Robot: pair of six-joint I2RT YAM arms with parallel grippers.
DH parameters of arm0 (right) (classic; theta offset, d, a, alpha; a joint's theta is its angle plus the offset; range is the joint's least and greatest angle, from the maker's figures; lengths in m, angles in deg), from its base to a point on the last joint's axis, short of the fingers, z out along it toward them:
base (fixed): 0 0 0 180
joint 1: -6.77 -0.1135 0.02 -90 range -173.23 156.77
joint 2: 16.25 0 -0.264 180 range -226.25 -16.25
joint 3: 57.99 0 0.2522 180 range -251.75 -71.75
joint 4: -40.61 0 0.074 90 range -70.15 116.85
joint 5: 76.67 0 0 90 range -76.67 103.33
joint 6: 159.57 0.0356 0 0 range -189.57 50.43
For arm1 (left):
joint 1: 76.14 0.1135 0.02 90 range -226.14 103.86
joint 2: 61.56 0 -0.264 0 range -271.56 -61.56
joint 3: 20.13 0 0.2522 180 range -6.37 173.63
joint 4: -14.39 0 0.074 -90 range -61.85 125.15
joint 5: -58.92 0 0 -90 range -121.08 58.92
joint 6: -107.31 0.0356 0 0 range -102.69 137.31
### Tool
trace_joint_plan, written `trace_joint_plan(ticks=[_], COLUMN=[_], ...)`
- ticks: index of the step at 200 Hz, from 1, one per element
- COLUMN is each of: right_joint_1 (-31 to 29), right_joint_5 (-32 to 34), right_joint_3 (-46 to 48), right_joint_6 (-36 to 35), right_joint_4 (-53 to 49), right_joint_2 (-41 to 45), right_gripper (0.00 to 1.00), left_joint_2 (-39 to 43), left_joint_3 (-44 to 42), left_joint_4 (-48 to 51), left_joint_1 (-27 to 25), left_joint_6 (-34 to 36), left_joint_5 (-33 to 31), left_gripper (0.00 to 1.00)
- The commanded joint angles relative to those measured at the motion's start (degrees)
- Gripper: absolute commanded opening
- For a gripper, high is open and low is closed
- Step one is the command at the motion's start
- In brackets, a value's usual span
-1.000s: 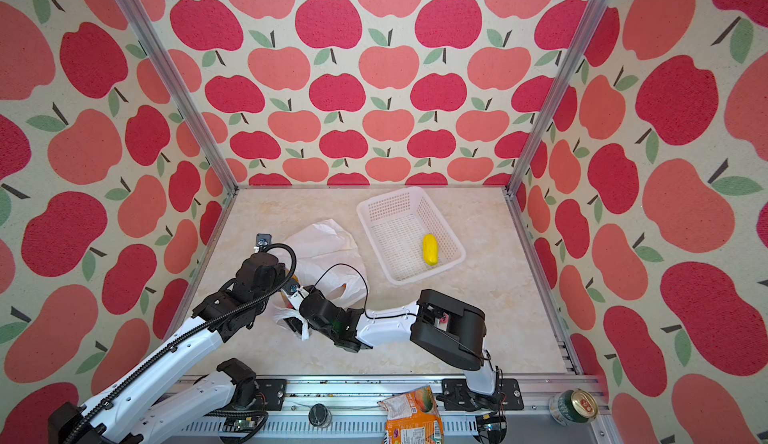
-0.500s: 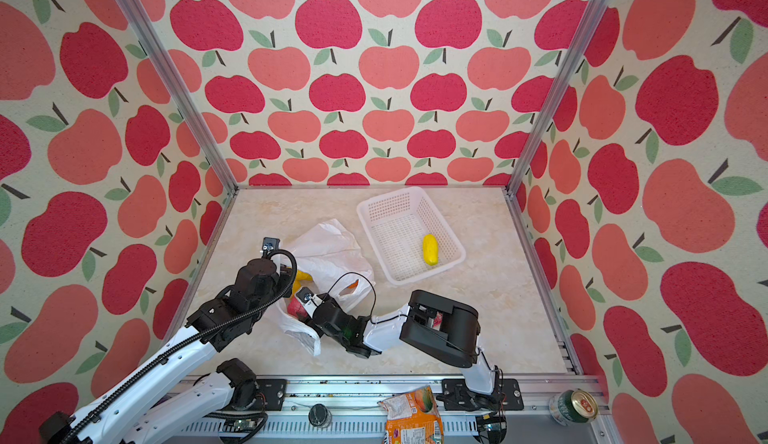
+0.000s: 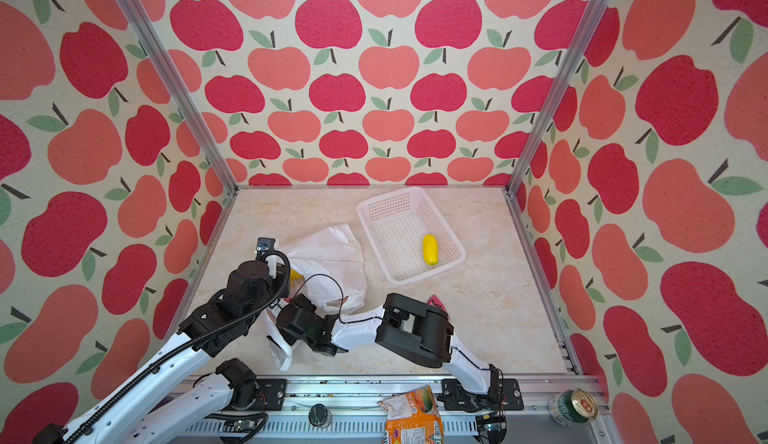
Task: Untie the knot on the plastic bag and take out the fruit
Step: 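Lower the right gripper into the bag toward the pink fruit, then close the right gripper on the pink fruit and lift it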
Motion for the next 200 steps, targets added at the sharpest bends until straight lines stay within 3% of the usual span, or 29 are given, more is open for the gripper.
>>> trace_joint_plan(ticks=[1,30,91,150,173,200], right_joint_1=[0.33,1.33,2.95,3.81,4.75,5.24], right_joint_5=[5.53,7.72,6.03,4.11,2.89,2.60], right_joint_3=[-4.12,-7.64,-11.31,-16.73,-19.19,-21.31], right_joint_6=[0.84,2.11,2.41,2.62,3.51,3.69], right_joint_4=[-11.97,-16.63,-16.00,-17.03,-17.95,-19.73], right_joint_2=[-1.89,-3.00,-2.92,-7.99,-10.73,-12.58], right_gripper=[0.99,0.99,0.83,0.93,0.92,0.83], left_joint_2=[0.30,-0.05,-0.08,-0.25,-0.24,-0.26], left_joint_3=[-0.58,-0.49,-0.40,-0.38,-0.40,-0.40], left_joint_4=[-0.96,-0.96,-0.88,-0.99,-1.04,-0.97], left_joint_1=[0.10,0.13,0.16,0.15,0.11,0.16], left_joint_6=[-0.86,-0.77,-0.77,-0.65,-0.68,-0.68], left_joint_5=[0.75,0.92,0.90,1.07,1.19,1.24], left_gripper=[0.00,0.00,0.00,0.00,0.00,0.00])
